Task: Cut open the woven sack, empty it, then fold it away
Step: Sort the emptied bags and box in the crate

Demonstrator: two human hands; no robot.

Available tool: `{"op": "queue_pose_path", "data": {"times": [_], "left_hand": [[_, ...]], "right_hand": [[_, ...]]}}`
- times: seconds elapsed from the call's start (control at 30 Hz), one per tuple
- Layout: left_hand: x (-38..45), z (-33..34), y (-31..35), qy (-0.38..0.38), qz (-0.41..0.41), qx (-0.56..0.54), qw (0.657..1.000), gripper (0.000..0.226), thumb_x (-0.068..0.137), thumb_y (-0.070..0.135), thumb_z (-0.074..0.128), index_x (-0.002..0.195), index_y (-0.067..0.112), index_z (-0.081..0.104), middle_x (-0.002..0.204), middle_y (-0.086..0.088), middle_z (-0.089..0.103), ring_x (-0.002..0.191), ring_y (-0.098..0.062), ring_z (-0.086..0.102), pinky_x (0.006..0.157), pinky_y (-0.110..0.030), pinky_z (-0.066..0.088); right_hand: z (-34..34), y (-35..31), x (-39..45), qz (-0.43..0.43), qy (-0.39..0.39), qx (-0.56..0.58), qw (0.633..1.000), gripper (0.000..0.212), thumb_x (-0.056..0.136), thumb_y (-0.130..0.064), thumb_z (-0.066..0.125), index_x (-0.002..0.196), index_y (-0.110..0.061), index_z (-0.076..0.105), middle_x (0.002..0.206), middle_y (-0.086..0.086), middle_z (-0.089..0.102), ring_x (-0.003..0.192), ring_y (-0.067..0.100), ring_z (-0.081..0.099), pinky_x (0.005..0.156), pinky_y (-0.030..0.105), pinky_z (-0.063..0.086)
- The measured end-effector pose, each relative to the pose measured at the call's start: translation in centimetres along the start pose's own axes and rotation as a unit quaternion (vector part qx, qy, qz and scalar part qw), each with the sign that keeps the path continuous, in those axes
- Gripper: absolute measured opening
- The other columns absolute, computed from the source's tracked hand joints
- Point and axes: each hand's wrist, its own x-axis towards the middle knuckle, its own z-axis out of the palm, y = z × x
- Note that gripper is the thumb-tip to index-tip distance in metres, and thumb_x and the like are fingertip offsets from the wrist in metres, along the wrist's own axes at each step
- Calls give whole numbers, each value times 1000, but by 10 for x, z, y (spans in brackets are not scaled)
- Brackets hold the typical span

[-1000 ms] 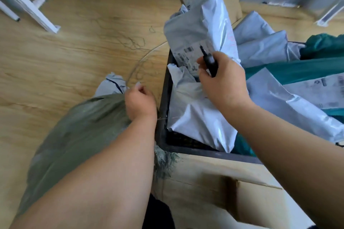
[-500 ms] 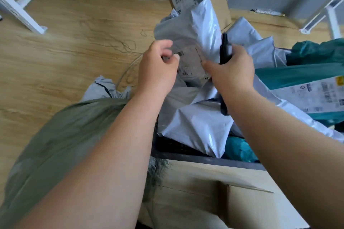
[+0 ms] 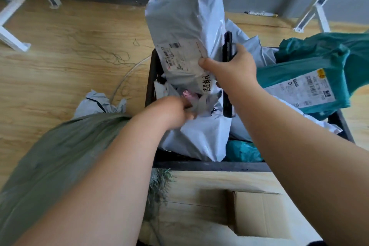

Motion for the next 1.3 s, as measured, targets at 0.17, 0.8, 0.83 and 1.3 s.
{"op": "queue_pose_path", "data": {"times": [0.17,0.8,0.83,1.3], "left_hand": [[11,8,-12,-14,-59,31,998,37,94,31,50,126,14,58,107,-9,63,84,-23,59,62,-28,43],[-12,-36,-31,374,22,-337,864,53,97,15,49,145,33,35,144,11,45,125,-8,46,105,-32,38],[-11,-35,-28,367,34,-322,872,54,97,15,49,145,33,34,145,11,43,128,-9,44,107,-33,37],[-6,-39,-29,316,92,-292,898,36,94,11,48,126,27,52,112,10,59,95,-8,54,60,-1,36]], "right_hand": [[-29,-22,7,-43,2,78,996,37,60,-39,83,68,-26,49,69,-7,58,70,19,64,69,42,57],[-8,-35,9,-43,-164,-362,916,26,65,-29,74,79,-18,56,73,1,57,72,23,57,61,29,45],[-11,-38,11,-35,-181,-376,908,28,65,-29,78,73,-19,53,72,1,56,71,21,56,59,29,44],[35,-111,77,-270,-28,-377,886,70,83,-7,64,144,-31,38,149,-7,36,117,23,55,69,29,41]]}}
